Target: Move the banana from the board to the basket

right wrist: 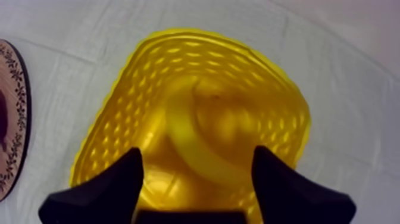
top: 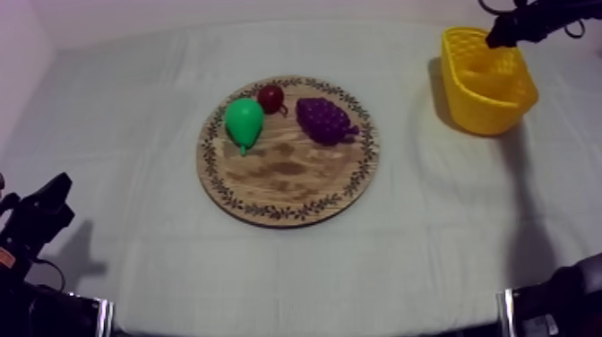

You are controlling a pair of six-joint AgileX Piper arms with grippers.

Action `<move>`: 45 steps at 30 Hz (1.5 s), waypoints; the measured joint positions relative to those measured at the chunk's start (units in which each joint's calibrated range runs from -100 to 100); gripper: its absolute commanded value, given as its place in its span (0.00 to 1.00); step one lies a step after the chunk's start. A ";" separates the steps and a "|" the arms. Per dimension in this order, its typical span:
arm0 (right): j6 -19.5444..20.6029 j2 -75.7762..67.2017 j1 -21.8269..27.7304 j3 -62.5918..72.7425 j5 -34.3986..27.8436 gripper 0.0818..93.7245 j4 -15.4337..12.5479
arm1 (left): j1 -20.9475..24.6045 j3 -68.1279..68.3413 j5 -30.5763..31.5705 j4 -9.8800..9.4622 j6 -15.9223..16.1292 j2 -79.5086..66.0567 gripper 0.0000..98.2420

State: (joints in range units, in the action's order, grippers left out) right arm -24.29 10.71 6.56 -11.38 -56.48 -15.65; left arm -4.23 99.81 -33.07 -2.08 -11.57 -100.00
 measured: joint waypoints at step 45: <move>5.65 -99.85 -2.79 -80.67 7.43 0.01 2.40 | 0.00 0.00 0.02 0.00 0.00 0.00 0.00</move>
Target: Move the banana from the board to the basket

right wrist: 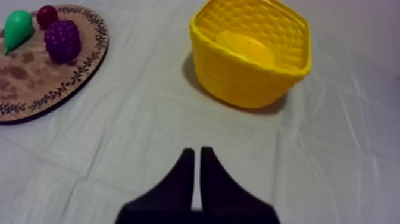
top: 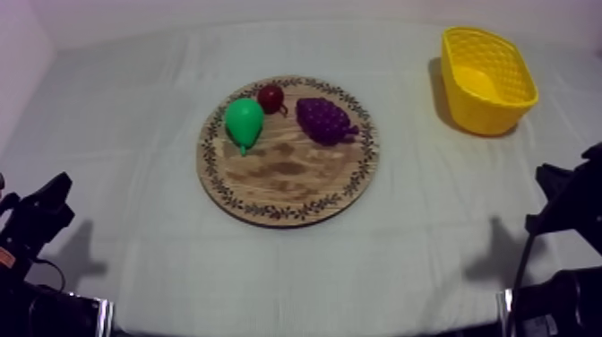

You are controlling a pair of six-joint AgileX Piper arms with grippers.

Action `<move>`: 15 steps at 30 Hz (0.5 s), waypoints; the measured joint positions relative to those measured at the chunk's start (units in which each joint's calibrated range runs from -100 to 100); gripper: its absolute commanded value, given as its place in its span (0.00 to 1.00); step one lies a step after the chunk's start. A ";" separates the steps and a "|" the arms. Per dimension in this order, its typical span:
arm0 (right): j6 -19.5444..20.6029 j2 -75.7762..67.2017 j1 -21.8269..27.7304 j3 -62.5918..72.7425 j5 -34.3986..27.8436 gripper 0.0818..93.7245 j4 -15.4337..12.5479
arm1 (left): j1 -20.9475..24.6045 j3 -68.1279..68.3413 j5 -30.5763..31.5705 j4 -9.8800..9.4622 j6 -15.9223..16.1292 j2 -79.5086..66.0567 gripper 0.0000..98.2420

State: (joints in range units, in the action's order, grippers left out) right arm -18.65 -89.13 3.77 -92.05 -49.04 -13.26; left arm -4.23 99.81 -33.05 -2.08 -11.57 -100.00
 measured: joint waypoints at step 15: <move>14.63 -6.57 0.44 -7.16 8.46 0.01 11.39 | 0.00 0.00 0.00 0.00 0.00 0.00 0.00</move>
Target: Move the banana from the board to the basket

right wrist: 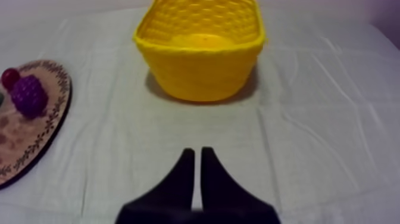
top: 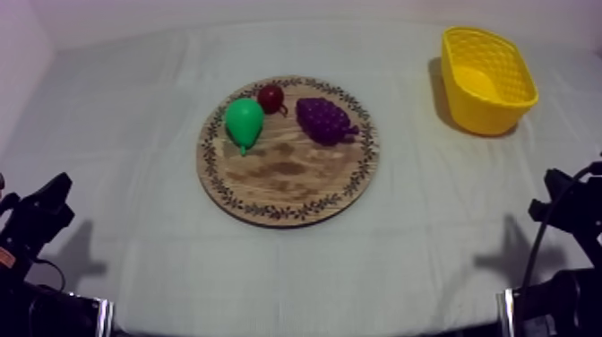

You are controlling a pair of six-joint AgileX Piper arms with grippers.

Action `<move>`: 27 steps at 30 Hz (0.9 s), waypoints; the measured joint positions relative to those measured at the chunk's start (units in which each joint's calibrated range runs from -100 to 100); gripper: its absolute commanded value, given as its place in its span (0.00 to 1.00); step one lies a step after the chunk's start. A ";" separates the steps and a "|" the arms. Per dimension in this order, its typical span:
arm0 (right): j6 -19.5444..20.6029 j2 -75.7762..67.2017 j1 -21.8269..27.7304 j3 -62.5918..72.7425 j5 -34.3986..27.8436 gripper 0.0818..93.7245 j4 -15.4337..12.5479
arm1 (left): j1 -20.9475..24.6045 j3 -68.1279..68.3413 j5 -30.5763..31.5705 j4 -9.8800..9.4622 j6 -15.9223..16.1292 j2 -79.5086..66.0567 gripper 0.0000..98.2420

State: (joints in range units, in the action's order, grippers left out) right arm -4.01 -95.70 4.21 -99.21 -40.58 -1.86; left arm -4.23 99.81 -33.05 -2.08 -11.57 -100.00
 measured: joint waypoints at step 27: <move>-8.37 0.00 0.14 -0.21 0.78 0.00 0.95 | 0.00 0.00 0.00 0.00 -0.03 0.00 0.00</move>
